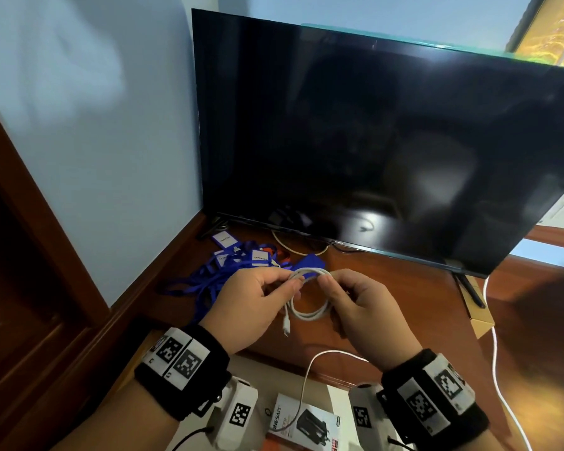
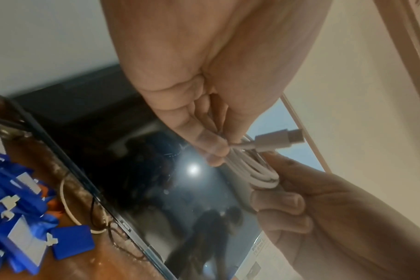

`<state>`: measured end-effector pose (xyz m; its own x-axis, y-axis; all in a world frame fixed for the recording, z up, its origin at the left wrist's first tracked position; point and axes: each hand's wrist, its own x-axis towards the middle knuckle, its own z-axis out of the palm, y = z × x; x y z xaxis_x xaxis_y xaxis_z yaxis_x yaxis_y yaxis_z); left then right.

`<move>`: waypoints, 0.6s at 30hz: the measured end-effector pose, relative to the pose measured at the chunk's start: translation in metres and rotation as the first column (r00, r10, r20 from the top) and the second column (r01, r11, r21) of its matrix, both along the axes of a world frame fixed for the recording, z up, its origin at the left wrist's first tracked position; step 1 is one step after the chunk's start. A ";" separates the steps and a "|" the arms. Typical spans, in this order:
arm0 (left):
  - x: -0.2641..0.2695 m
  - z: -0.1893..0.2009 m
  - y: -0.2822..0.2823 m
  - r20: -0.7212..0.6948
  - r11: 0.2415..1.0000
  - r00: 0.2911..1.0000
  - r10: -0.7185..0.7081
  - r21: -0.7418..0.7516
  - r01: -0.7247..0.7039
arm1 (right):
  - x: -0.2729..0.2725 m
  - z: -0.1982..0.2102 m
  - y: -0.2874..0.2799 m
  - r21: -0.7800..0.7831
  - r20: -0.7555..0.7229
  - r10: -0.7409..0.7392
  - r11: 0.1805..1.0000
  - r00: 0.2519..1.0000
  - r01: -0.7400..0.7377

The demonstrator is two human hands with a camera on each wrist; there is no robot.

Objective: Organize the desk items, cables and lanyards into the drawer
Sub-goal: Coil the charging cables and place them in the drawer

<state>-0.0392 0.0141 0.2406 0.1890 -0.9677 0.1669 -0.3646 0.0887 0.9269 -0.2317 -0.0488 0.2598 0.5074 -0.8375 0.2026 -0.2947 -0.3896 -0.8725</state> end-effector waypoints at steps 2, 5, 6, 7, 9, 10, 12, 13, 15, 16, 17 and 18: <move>0.001 0.000 0.000 -0.075 1.000 0.997 0.005 0.025 -0.003 | -0.001 0.002 -0.001 0.028 0.002 0.023 0.999 1.000 -0.023; 0.001 0.000 0.001 -0.262 0.998 0.963 0.054 0.057 -0.041 | -0.003 0.000 -0.005 0.098 0.035 0.017 0.995 0.999 -0.021; 0.001 -0.001 0.001 -0.284 0.996 0.955 0.084 0.057 -0.071 | -0.004 -0.002 -0.007 0.103 0.031 0.002 0.995 1.000 -0.006; 0.002 0.000 0.003 -0.294 0.994 0.950 0.108 0.055 -0.096 | -0.005 -0.004 -0.008 0.104 0.025 -0.012 0.995 1.000 0.009; 0.002 0.001 0.005 -0.309 0.992 0.943 0.121 0.056 -0.109 | -0.006 -0.009 -0.011 0.115 0.028 -0.033 0.993 0.999 0.029; 0.002 0.002 0.006 -0.318 0.993 0.941 0.112 0.060 -0.098 | -0.005 -0.010 -0.011 0.125 0.034 -0.039 0.991 0.999 0.035; 0.003 0.004 0.008 -0.354 0.996 0.933 0.067 0.074 -0.044 | -0.004 -0.012 -0.010 0.150 0.047 -0.047 0.988 0.998 0.040; 0.004 0.006 0.009 -0.392 0.996 0.919 0.036 0.090 -0.001 | -0.003 -0.012 -0.010 0.166 0.059 -0.052 0.985 0.997 0.041; 0.008 0.007 0.009 -0.480 0.985 0.877 -0.025 0.136 0.103 | -0.003 -0.012 -0.009 0.195 0.075 -0.057 0.980 0.996 0.042; 0.010 0.007 0.009 -0.501 0.978 0.864 -0.044 0.154 0.139 | -0.002 -0.011 -0.009 0.203 0.078 -0.055 0.978 0.995 0.038; 0.012 0.007 0.009 -0.494 0.976 0.868 -0.046 0.164 0.146 | -0.002 -0.011 -0.008 0.210 0.079 -0.049 0.977 0.996 0.032; 0.013 0.006 0.008 -0.467 0.979 0.884 -0.037 0.162 0.126 | -0.001 -0.011 -0.008 0.215 0.081 -0.043 0.976 0.996 0.025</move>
<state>-0.0266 0.0226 0.2469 0.1199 -0.9877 -0.1002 0.1072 -0.0875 0.9904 -0.2329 -0.0565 0.2489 0.4667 -0.8825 0.0584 -0.2258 -0.1827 -0.9569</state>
